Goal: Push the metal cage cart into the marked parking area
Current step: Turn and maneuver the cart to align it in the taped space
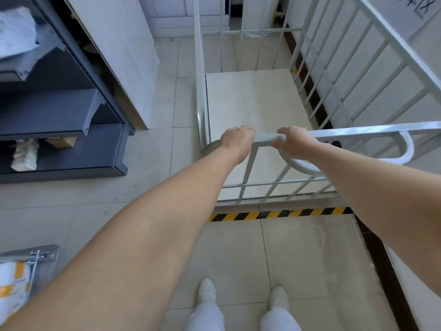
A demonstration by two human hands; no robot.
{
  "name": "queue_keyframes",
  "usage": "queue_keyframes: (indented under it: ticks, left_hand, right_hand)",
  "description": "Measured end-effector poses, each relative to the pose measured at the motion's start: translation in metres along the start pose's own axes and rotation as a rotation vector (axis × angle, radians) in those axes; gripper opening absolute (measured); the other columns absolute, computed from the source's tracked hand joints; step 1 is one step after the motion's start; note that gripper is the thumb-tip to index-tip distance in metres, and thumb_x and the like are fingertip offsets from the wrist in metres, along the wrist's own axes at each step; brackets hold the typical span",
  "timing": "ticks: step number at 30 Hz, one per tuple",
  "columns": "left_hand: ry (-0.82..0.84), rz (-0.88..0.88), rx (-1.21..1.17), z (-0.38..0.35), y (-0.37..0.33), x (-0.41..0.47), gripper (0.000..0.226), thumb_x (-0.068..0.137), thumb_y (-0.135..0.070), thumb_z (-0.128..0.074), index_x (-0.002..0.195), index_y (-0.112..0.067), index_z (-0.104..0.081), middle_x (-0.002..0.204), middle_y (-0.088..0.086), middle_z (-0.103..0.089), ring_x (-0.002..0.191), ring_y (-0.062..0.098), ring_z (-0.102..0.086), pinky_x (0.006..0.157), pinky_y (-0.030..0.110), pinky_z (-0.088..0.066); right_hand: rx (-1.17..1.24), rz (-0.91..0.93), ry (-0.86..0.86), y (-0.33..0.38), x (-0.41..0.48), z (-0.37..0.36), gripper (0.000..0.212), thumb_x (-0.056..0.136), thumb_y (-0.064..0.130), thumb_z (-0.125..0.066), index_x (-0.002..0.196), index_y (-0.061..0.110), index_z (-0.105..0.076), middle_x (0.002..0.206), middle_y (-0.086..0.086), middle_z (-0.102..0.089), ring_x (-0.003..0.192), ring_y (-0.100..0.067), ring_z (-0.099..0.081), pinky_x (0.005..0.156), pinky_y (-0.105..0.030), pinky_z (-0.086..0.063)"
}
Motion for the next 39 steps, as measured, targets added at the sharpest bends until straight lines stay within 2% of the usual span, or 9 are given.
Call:
queue_keyframes:
  ticks: [4,10,17,21,25,31,34,36,39]
  left_hand:
    - [-0.013,-0.031,-0.012,0.019,0.034,-0.018,0.022,0.094,0.000,-0.041,0.109,-0.006,-0.057,0.115,0.013,-0.057,0.108,0.033,-0.056,0.073,0.035,-0.037]
    - [0.006,0.109,-0.073,0.047,0.092,-0.027,0.032,0.097,-0.007,-0.046,0.127,-0.008,-0.056,0.128,0.013,-0.056,0.117,0.035,-0.053,0.095,0.042,-0.046]
    - [0.075,0.117,-0.108,0.047,0.122,-0.017,0.037,0.097,-0.006,-0.045,0.133,-0.011,-0.050,0.136,0.011,-0.051,0.123,0.033,-0.049,0.099,0.043,-0.045]
    - [0.143,-0.011,-0.056,0.036,0.145,-0.001,0.060,0.090,0.013,-0.038,0.144,-0.016,-0.039,0.150,0.007,-0.037,0.138,0.030,-0.034,0.113,0.040,-0.031]
    - [0.199,-0.204,-0.014,0.041,0.178,0.025,0.066,0.091,0.013,-0.040,0.149,-0.018,-0.031,0.156,0.005,-0.027,0.145,0.024,-0.024,0.116,0.035,-0.022]
    - [0.275,-0.456,0.026,0.037,0.228,0.070,0.056,0.094,0.003,-0.044,0.145,-0.017,-0.036,0.152,0.005,-0.035,0.142,0.024,-0.028,0.114,0.041,-0.030]
    - [0.266,-0.561,0.095,0.031,0.239,0.086,0.058,0.093,0.005,-0.044,0.145,-0.017,-0.034,0.151,0.005,-0.035,0.141,0.025,-0.029,0.113,0.042,-0.032]
    - [0.260,-0.613,0.135,0.029,0.240,0.093,0.060,0.091,0.006,-0.044,0.145,-0.015,-0.033,0.151,0.006,-0.033,0.141,0.024,-0.028,0.113,0.040,-0.029]
    - [0.269,-0.656,0.130,0.026,0.239,0.108,0.048,0.092,0.004,-0.041,0.137,-0.013,-0.043,0.147,0.007,-0.038,0.136,0.024,-0.033,0.111,0.036,-0.026]
  right_hand:
    - [0.022,0.026,0.002,0.044,-0.014,-0.010,0.055,0.094,0.040,-0.052,0.142,0.015,-0.043,0.135,-0.013,-0.054,0.122,-0.031,-0.051,0.097,-0.036,-0.041]
    - [0.099,0.132,0.074,0.106,-0.011,-0.013,0.056,0.094,0.041,-0.052,0.141,0.010,-0.044,0.141,-0.011,-0.050,0.124,-0.029,-0.052,0.101,-0.033,-0.040]
    - [0.068,0.136,0.128,0.157,0.017,-0.029,0.056,0.098,0.040,-0.043,0.141,0.005,-0.041,0.141,-0.014,-0.049,0.127,-0.031,-0.048,0.101,-0.034,-0.039]
    - [0.039,0.047,0.190,0.178,0.032,-0.049,0.050,0.100,0.037,-0.039,0.135,0.002,-0.048,0.130,-0.015,-0.055,0.113,-0.030,-0.054,0.080,-0.029,-0.038]
    - [0.280,-0.016,0.364,0.219,0.044,-0.063,0.036,0.098,0.025,-0.049,0.122,0.000,-0.058,0.100,-0.010,-0.066,0.070,-0.017,-0.060,0.060,-0.021,-0.049]
    - [-0.108,-0.217,-0.097,0.243,0.070,-0.037,0.032,0.092,0.028,-0.056,0.114,0.005,-0.059,0.111,-0.015,-0.064,0.102,-0.033,-0.061,0.075,-0.033,-0.046]
    - [-0.096,-0.367,0.068,0.225,0.072,-0.038,0.050,0.091,0.043,-0.057,0.120,0.003,-0.054,0.110,-0.014,-0.061,0.104,-0.032,-0.057,0.082,-0.038,-0.047]
    - [-0.042,-0.395,0.196,0.223,0.076,-0.053,0.049,0.095,0.043,-0.049,0.118,0.000,-0.057,0.098,-0.012,-0.057,0.092,-0.030,-0.055,0.075,-0.035,-0.043]
    - [0.066,-0.439,0.177,0.223,0.086,-0.063,0.039,0.097,0.040,-0.045,0.098,0.003,-0.058,0.073,-0.006,-0.049,0.070,-0.024,-0.047,0.062,-0.030,-0.036]
Point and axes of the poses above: each hand's wrist, its own x-axis towards the middle knuckle, its own z-axis out of the back of the hand, y = z × x, the point moved 1 cm from there along x, towards the middle knuckle
